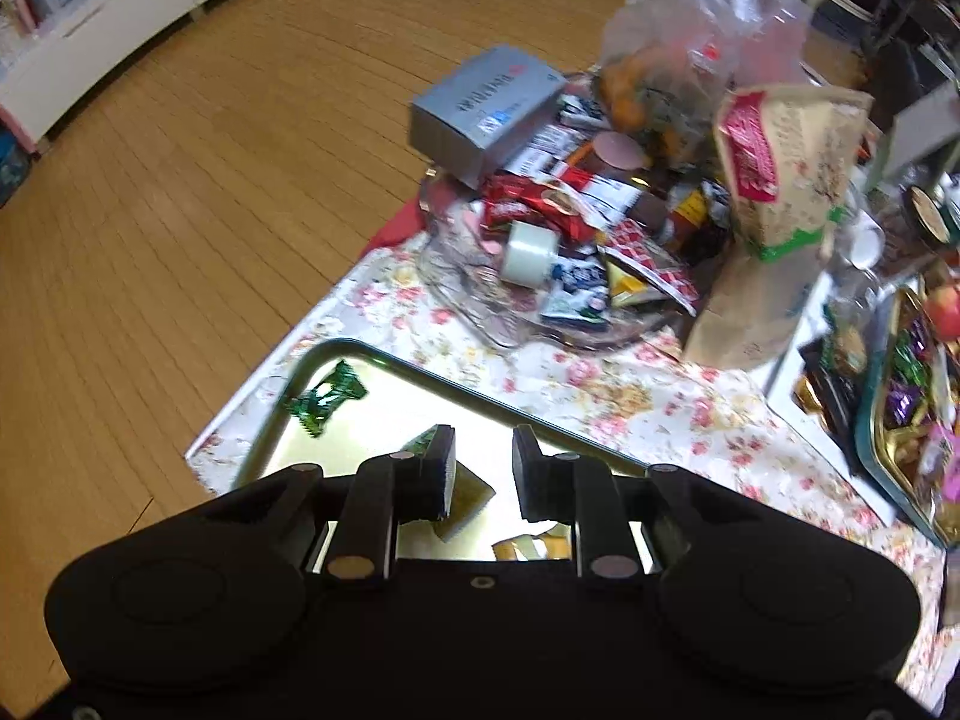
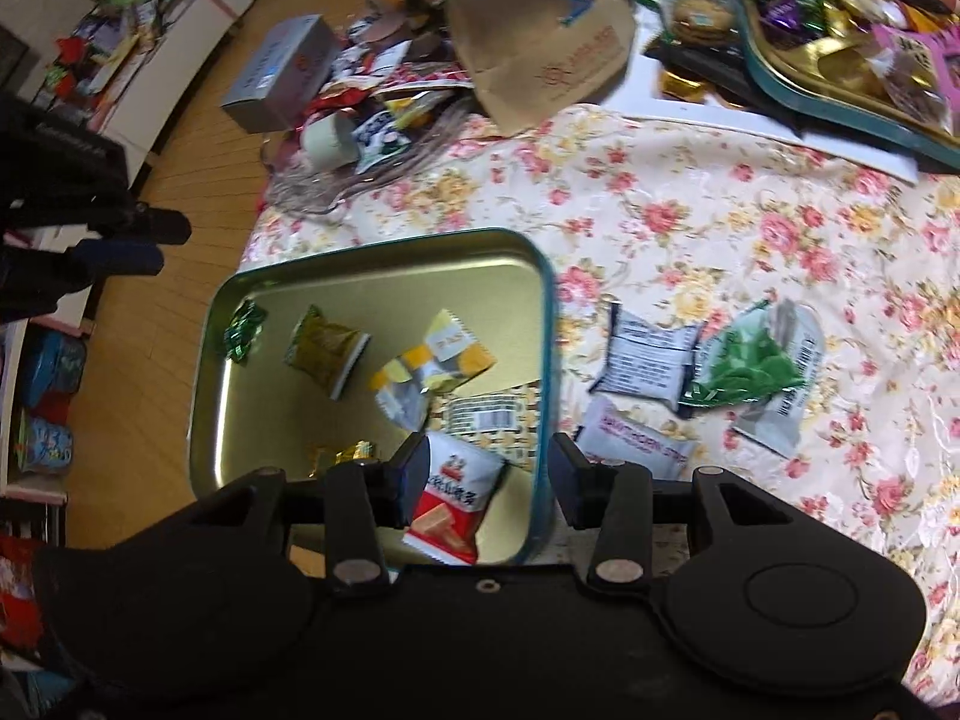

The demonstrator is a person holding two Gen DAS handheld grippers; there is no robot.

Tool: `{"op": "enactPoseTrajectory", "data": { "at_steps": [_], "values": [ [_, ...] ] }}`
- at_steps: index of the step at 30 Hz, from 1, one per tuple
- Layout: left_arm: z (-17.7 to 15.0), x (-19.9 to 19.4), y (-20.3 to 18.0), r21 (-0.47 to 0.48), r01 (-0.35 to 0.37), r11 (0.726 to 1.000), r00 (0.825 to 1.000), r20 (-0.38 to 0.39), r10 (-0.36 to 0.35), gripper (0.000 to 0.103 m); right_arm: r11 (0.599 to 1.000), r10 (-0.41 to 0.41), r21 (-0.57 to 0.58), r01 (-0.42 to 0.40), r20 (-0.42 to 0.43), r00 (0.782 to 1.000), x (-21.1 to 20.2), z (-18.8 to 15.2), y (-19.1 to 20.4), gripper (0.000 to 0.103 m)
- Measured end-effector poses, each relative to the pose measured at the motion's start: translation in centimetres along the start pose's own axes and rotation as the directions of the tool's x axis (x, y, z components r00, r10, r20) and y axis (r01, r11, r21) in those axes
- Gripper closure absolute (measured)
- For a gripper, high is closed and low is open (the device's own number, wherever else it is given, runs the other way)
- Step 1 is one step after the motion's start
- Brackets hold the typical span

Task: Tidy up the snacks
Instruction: 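Lower hawthorn packet into the tin tray and open right tool, then grasp white sesame crisp packet with right tool while left tool grasps green-white packet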

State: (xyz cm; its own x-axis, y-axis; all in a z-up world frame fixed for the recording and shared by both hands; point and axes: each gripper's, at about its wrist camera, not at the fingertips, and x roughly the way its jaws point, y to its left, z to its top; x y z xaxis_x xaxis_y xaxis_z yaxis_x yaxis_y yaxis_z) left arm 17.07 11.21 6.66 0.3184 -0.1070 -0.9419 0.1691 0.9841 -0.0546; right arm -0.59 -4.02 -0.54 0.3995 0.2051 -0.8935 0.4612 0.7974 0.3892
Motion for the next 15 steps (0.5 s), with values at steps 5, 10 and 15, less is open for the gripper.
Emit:
{"op": "enactPoseTrajectory", "data": {
  "at_steps": [5,10,15],
  "values": [
    [-0.5,0.2,-1.8,0.051,0.008,0.999,1.000,-0.010,-0.007,0.074,0.997,-0.031,0.071,0.030,0.017,0.999,-0.3,0.8,-2.2,0.057],
    [-1.0,0.5,-3.7,0.106,0.019,0.994,1.000,-0.021,-0.017,0.074,0.978,-0.088,0.190,0.081,0.029,0.996,-0.6,1.9,-5.5,0.057],
    [-1.9,0.8,-6.2,0.166,0.043,0.985,0.998,-0.041,-0.037,0.074,0.940,-0.172,0.305,0.153,0.036,0.985,-0.8,2.6,-8.8,0.057]
  ]
}}
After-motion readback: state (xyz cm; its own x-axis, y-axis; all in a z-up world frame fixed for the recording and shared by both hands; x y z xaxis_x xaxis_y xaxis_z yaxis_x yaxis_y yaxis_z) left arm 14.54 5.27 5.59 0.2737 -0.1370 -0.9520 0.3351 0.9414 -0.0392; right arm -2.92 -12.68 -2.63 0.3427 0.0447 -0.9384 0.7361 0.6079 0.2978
